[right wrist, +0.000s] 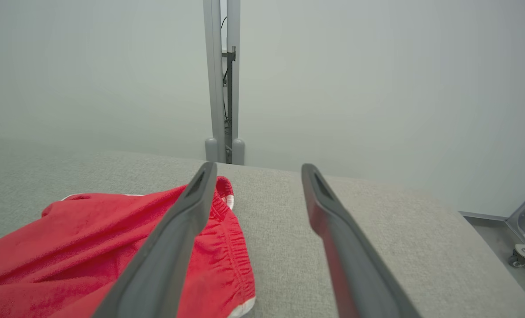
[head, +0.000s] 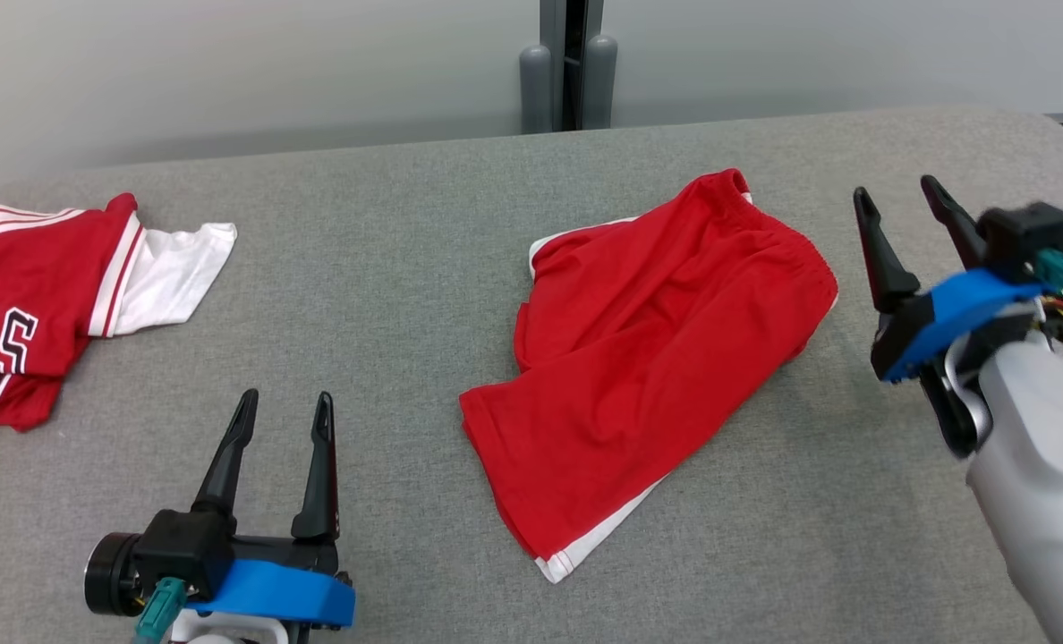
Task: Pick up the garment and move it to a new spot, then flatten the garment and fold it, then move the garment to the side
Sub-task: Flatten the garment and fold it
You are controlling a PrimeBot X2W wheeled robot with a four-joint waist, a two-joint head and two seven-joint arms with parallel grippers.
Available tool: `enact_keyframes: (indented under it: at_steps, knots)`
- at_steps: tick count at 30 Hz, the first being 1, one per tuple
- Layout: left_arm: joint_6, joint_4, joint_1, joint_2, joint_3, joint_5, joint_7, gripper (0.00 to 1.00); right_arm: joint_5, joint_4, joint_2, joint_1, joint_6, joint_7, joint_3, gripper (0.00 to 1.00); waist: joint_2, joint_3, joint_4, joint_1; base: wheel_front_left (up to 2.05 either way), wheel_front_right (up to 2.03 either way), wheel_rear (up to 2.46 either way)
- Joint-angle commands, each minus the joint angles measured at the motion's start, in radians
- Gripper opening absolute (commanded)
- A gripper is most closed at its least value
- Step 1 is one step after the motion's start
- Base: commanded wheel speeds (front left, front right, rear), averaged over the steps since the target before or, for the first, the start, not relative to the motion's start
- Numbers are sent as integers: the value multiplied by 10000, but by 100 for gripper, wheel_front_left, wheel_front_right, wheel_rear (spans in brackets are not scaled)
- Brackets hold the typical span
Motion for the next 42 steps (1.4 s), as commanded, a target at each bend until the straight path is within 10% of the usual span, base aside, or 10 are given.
enact_keyframes:
  at_steps: [1,17,28,42]
  knots:
    - [-17,-19,147,34,61,3,-30,100,-231,-805,-42,812,-7,-28,-513,100,0,-102,-51,0,0,0,0]
    - [-11,-166,592,36,188,181,-30,100,-2596,-8118,2069,6782,-7,-27,-4353,100,0,-458,-209,0,0,0,0]
    - [-106,-126,617,32,52,330,-30,100,-2898,-8592,2531,7617,-7,-28,-4581,100,0,-572,-193,0,0,0,0]
    - [-865,1502,468,46,-2699,937,-30,100,-2927,-8414,2650,7363,-7,-27,-4517,100,0,-424,-200,0,0,0,0]
